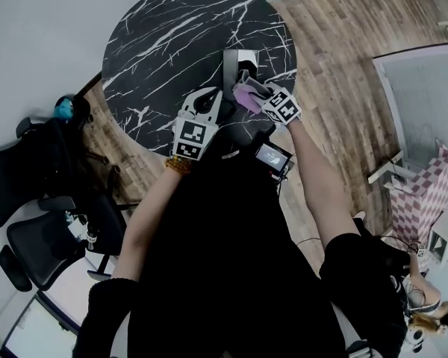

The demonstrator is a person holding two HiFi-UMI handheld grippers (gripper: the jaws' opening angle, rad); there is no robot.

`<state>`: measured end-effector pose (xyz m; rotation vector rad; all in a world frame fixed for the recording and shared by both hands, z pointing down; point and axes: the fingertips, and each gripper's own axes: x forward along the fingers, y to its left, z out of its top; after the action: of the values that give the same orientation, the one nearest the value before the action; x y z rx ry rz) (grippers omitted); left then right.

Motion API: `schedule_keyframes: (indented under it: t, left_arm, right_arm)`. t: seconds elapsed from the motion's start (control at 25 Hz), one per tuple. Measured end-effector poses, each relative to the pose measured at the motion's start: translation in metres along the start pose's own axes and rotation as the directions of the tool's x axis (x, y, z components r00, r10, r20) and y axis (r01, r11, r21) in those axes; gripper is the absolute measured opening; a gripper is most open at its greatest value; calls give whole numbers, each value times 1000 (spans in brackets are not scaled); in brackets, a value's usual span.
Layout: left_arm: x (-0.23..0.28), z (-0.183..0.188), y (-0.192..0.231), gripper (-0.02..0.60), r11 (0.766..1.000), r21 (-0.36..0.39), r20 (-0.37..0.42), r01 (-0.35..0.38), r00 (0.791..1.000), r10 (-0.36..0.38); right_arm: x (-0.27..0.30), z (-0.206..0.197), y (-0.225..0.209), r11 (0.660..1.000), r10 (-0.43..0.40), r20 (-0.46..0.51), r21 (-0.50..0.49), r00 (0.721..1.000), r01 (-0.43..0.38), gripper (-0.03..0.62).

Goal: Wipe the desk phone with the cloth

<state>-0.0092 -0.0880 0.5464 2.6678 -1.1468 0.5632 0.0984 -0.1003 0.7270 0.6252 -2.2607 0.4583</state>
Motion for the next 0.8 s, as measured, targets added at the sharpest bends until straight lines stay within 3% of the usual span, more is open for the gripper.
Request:
schedule_keyframes:
  t: [0.32, 0.56, 0.68, 0.8]
  left_arm:
    - [2, -4, -3, 17, 1000, -2, -3, 2, 1000, -2]
    - [2, 7, -6, 17, 1000, 2, 29, 6, 1000, -6]
    - [4, 16, -8, 17, 1000, 5, 55, 12, 998, -12]
    - [2, 28, -9, 17, 1000, 8, 95, 12, 995, -13]
  right_arm:
    - [-1, -8, 4, 994, -2, 17, 109, 1000, 0, 66]
    - [-24, 23, 7, 990, -85, 96, 118, 992, 74, 67]
    - [-47, 59, 6, 988, -142, 191, 94, 971, 126, 67]
    - [-79, 103, 7, 979, -204, 320, 95, 925, 183, 67]
